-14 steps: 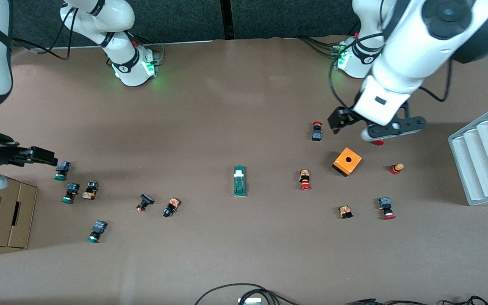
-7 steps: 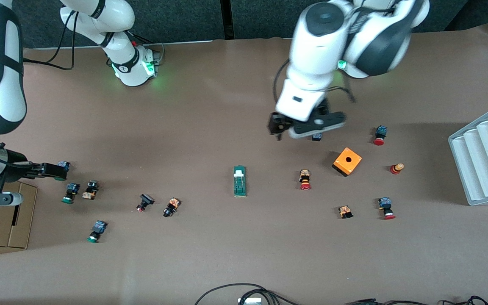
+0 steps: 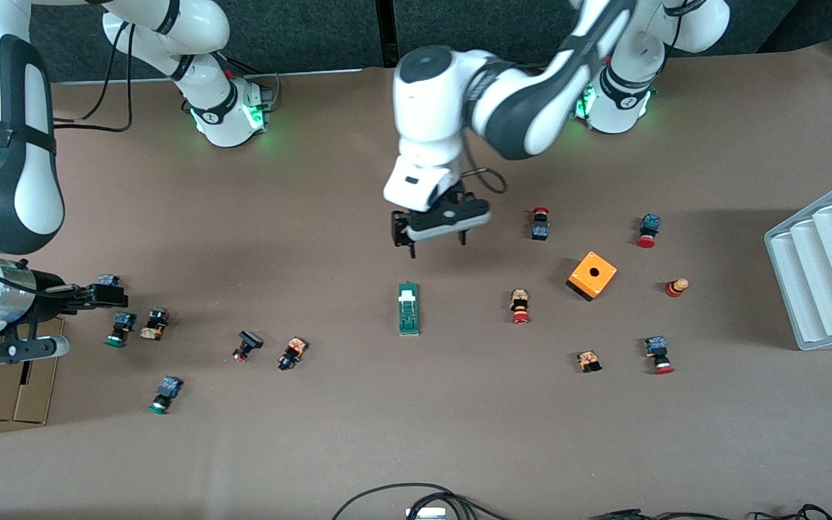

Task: Close load switch with both arms
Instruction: 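Lower the left gripper and grasp the switch base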

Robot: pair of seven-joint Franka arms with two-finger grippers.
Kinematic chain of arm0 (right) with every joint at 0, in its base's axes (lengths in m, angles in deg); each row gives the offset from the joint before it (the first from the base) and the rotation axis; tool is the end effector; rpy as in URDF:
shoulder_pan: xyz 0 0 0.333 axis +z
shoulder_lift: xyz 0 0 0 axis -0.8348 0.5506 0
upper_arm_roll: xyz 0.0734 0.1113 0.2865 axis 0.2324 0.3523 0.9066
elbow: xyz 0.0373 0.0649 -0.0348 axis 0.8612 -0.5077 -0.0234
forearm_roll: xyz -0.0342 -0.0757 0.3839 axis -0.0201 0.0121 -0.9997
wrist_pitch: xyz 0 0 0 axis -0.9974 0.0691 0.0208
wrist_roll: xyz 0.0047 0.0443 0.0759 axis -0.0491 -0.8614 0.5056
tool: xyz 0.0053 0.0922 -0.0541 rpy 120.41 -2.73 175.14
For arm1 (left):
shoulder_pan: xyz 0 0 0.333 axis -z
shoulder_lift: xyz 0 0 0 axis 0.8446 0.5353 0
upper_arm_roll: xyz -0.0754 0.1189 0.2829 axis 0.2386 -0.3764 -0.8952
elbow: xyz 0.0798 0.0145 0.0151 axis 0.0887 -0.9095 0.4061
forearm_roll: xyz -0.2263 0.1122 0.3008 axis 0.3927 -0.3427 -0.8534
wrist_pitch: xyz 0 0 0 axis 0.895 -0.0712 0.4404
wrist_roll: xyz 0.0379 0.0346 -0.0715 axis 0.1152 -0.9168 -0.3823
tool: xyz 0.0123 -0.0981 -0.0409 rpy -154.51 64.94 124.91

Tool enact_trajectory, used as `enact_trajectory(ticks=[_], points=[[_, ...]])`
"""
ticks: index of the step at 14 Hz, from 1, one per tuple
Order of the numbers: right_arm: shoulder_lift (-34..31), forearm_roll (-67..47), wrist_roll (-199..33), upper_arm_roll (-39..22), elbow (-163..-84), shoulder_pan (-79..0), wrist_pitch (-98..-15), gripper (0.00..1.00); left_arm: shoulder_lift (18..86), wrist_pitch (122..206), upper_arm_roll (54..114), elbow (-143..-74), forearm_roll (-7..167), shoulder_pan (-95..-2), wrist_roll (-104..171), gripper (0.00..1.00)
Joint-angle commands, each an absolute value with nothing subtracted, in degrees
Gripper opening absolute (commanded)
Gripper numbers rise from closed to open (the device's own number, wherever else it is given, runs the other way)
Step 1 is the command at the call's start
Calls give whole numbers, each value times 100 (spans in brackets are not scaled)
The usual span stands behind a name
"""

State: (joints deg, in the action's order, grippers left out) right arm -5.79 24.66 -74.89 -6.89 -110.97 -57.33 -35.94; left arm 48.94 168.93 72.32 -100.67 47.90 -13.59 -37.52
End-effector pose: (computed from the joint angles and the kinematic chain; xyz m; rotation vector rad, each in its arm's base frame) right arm 0.6401 -0.0415 0.4626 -3.0826 -0.2332 0.2701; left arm 0.4553 -0.5131 0.4251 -3.0593 -0.4395 -0.5447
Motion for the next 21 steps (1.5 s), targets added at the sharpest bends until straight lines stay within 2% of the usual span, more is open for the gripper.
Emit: enact_trajectory(ticks=[1,4,7,10,16,21], points=[[-615,2304,-6863,-696,-11107,-5782,-3495,100,5247,17220,7156,-9962,4312,-1149,-4382,100],[-685,2374,-6740,-661,-11099,-5694,-3363,100,5554,17433,7148,-10050,3664,-913,-4750,100],[-651,2295,-5083,-661,-11107,-5747,-3328,100,5888,17468,7156,-10059,2794,-693,-5550,100],[-650,2225,-4667,-661,-11099,-5747,-3328,100,6240,17705,7147,-10068,2039,-517,-6428,99],[-633,2278,-2136,-696,-11099,-5765,-3678,100,6882,17784,7156,-10244,-519,-376,-8986,98],[-563,1814,-1527,-617,-11099,-5694,-3934,99,7286,17775,7156,-10235,-1321,-332,-9173,97]])
